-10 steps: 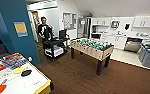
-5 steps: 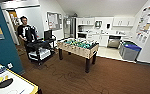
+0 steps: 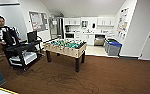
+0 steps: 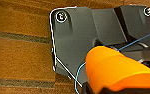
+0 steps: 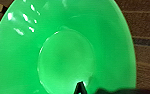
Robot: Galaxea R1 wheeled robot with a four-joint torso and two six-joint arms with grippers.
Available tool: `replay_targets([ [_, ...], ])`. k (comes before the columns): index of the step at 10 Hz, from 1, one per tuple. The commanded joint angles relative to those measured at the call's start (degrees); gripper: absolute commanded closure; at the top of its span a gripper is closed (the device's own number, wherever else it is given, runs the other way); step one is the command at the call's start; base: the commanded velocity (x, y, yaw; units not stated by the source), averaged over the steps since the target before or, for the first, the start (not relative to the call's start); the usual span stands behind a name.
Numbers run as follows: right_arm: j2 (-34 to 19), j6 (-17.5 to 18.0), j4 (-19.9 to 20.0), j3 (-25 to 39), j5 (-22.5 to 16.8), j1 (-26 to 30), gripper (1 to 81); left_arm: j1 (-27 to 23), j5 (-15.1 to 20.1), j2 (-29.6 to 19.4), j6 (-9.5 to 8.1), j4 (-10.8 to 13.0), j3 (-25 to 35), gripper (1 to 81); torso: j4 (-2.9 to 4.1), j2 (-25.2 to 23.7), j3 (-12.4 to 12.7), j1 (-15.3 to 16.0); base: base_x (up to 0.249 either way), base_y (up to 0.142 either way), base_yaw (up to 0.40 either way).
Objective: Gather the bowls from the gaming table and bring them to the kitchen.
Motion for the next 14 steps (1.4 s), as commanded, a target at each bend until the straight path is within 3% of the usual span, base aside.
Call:
replay_targets([
  [1, -0.6, -0.1, -0.8, 0.1, -2.4, 1.6, 81.1, -1.7, 2.8, -0.9, 0.37, 0.0, -0.6, 81.1, 0.0, 0.0, 0.0, 0.0, 0.0, 0.0, -0.392],
  [8, -0.6, -0.2, -0.9, 0.1, -2.4, 1.6, 81.1, -1.7, 2.7, -1.3, 0.37, -0.5, -0.6, 81.1, 0.0, 0.0, 0.0, 0.0, 0.0, 0.0, -0.365],
  [14, -0.6, -0.2, -0.9, 0.0, -2.4, 1.7, 81.1, -1.7, 2.8, -1.3, 0.28, -0.3, -0.6, 81.1, 0.0, 0.0, 0.0, 0.0, 0.0, 0.0, -0.019],
])
